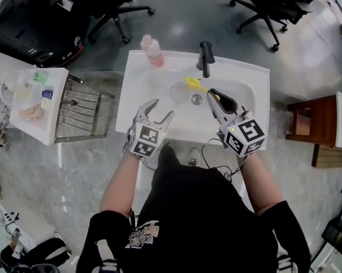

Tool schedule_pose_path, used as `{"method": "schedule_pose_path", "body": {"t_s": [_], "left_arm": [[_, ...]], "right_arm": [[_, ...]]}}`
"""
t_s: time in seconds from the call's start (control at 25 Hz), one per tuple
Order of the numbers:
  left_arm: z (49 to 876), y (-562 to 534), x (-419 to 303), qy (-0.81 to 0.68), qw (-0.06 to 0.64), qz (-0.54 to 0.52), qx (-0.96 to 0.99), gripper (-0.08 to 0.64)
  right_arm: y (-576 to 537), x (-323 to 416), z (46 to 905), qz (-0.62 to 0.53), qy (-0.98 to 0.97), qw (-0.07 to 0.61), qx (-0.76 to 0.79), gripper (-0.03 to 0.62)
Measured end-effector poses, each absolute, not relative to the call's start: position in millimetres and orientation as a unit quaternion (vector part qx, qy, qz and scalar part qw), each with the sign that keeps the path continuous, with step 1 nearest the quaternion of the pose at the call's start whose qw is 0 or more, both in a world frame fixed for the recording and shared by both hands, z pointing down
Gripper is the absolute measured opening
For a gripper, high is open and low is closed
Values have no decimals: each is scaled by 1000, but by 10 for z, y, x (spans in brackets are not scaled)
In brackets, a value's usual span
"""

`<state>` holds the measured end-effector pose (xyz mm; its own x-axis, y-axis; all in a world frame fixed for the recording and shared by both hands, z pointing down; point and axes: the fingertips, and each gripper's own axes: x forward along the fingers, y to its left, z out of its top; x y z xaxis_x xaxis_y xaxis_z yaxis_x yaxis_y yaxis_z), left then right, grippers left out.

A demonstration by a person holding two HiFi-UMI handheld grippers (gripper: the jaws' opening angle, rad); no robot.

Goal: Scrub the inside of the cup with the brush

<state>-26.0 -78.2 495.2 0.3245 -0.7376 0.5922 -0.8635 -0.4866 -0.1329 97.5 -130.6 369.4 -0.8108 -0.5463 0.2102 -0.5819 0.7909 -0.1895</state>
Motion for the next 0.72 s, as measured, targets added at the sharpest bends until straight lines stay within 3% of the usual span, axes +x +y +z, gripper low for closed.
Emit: {"method": "schedule_pose_path", "body": {"t_s": [0.72], "left_arm": [[5852, -1200, -362, -367, 131, 363, 846, 230]], "right_arm": [[-1528, 524, 4212, 151, -917, 151, 336, 37]]}}
